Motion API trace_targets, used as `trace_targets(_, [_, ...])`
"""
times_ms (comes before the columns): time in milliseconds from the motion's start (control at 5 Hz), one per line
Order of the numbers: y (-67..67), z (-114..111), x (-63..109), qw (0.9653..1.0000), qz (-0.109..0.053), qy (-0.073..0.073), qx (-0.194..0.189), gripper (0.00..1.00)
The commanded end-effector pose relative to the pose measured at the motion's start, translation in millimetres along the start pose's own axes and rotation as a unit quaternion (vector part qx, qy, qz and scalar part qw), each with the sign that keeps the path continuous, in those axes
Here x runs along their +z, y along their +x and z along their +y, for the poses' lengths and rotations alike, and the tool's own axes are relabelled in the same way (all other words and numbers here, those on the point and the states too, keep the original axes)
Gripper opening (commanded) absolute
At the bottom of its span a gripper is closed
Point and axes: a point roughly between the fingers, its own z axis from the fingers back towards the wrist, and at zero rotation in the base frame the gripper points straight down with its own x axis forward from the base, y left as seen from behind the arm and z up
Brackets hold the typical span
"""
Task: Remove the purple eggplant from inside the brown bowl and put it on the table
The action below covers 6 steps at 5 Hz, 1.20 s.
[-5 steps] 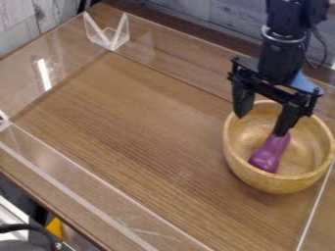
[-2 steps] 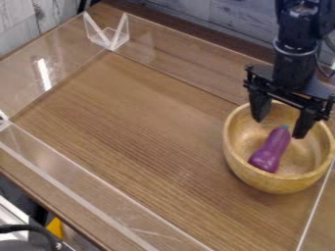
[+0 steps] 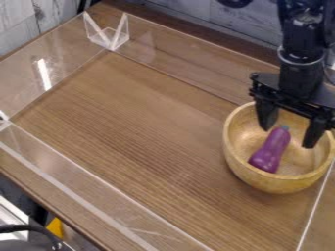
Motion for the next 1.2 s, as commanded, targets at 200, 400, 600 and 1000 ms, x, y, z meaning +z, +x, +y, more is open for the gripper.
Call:
trace_targets(200, [14.9, 14.5, 31.9, 0.9990, -0.036, -0.018, -0.022, 1.00])
trace_targets(400, [19.6, 22.5, 34.8, 0.9988, -0.041, -0.019, -0.017, 1.00])
trace_targets(600, [23.6, 29.4, 35.3, 0.9986, -0.047, -0.024, -0.010, 1.00])
trace_targets(1000, [26.3, 46.0, 40.7, 0.9984, -0.049, -0.021, 0.019, 1.00])
